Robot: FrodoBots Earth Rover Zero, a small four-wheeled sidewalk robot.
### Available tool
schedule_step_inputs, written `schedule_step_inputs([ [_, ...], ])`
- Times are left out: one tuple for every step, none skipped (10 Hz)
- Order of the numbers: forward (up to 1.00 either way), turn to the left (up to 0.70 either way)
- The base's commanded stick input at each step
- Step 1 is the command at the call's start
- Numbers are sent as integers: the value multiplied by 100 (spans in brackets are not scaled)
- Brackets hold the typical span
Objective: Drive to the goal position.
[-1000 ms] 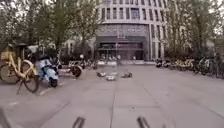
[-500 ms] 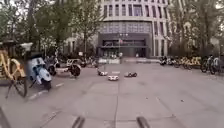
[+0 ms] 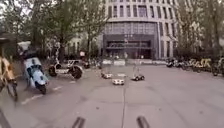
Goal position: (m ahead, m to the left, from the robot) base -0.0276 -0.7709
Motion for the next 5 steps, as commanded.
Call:
schedule_step_inputs([
  [45,0],
  [45,0],
  [45,0],
  [45,0],
  [45,0],
])
